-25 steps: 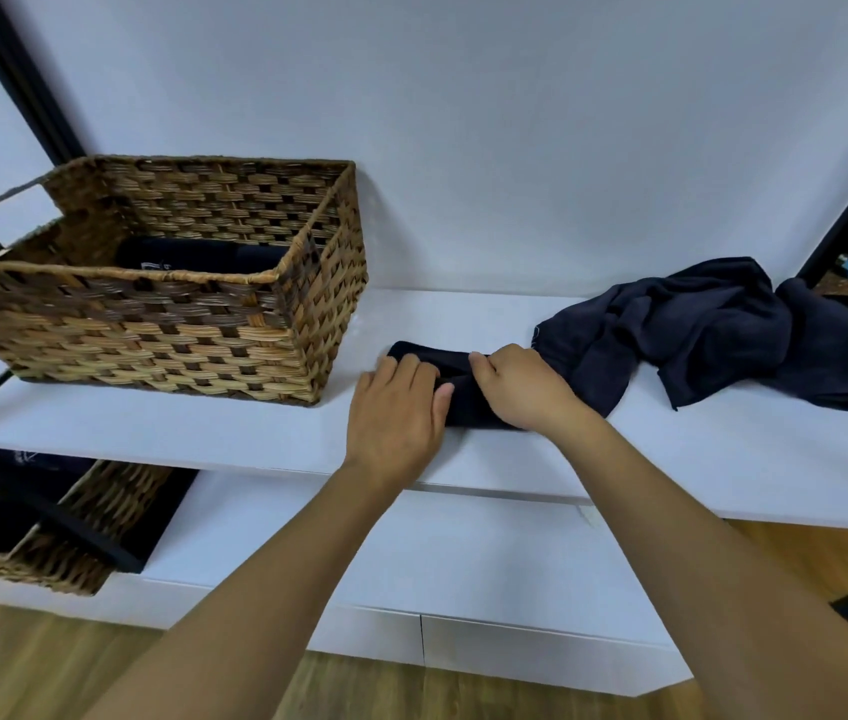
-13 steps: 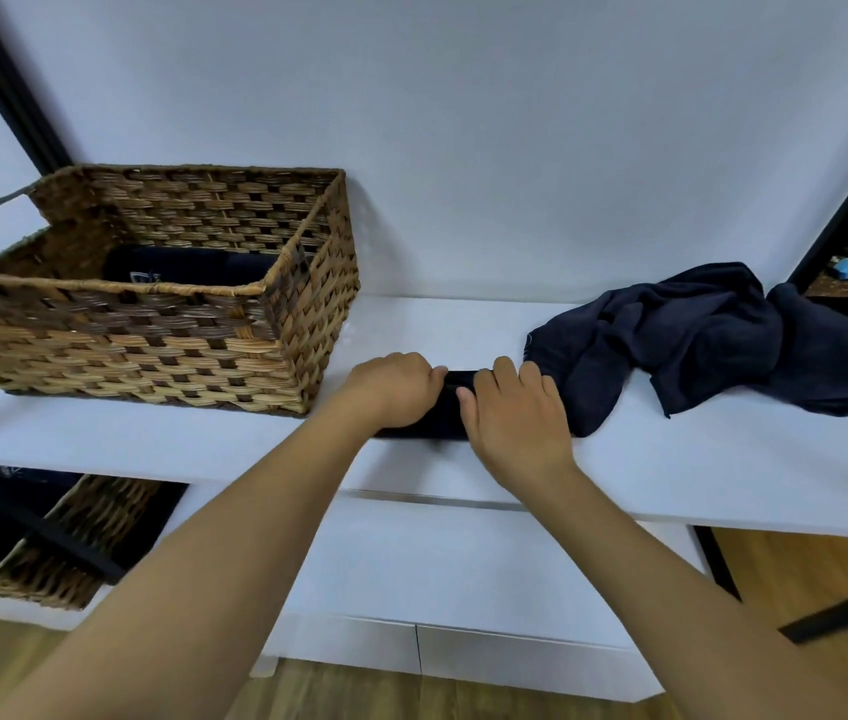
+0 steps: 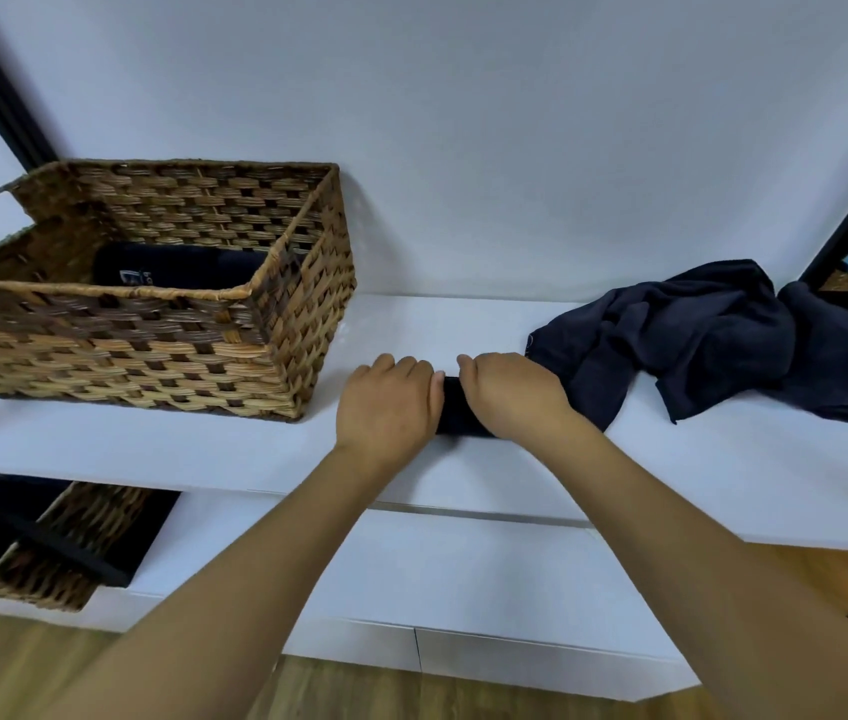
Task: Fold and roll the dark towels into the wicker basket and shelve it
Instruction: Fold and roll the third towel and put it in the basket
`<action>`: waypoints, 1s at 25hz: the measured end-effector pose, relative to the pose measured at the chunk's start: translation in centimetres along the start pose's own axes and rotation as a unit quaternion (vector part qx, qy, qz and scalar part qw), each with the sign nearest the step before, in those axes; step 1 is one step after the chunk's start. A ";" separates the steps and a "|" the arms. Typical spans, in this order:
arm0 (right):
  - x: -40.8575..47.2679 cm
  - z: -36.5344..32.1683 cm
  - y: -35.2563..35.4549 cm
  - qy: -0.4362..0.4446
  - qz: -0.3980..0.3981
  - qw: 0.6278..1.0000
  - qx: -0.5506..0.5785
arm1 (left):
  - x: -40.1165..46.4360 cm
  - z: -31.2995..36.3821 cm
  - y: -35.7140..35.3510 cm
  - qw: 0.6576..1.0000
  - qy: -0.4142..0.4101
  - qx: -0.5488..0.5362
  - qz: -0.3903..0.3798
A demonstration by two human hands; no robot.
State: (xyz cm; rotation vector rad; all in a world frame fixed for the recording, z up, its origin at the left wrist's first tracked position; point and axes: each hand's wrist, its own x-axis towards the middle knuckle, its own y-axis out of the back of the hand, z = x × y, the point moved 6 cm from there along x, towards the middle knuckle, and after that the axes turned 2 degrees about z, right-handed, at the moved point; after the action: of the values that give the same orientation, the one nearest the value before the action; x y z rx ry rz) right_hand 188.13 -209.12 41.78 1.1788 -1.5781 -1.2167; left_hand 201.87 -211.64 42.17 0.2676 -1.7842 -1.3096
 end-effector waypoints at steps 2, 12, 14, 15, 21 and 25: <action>-2.0 -1.3 0.1 0.066 0.176 0.977 -0.103 | 1.9 -0.5 -0.8 0.996 0.020 -0.020 -0.089; 1.1 -0.2 -0.1 0.027 0.176 0.984 -0.027 | 5.6 -1.8 -3.5 0.983 0.020 -0.127 -0.131; 2.8 0.9 -0.4 -0.007 0.083 0.996 0.037 | 4.4 -1.6 -2.9 0.990 -0.002 -0.133 -0.041; 3.4 1.2 -0.5 -0.022 0.050 0.996 0.067 | 3.8 -1.4 -2.9 0.993 -0.019 -0.117 -0.023; 3.1 1.5 -0.1 -0.031 0.023 0.990 0.139 | 1.8 -0.9 -2.1 0.985 -0.053 -0.069 -0.151; -0.5 0.8 2.0 -0.002 0.258 0.965 0.043 | 2.0 -0.3 0.1 0.969 0.056 -0.072 -0.230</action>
State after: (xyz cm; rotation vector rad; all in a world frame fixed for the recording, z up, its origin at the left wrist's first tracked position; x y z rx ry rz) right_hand 187.07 -208.21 43.54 0.7430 -1.8075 -0.8131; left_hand 200.93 -212.99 43.28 0.6924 -1.5734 -1.7011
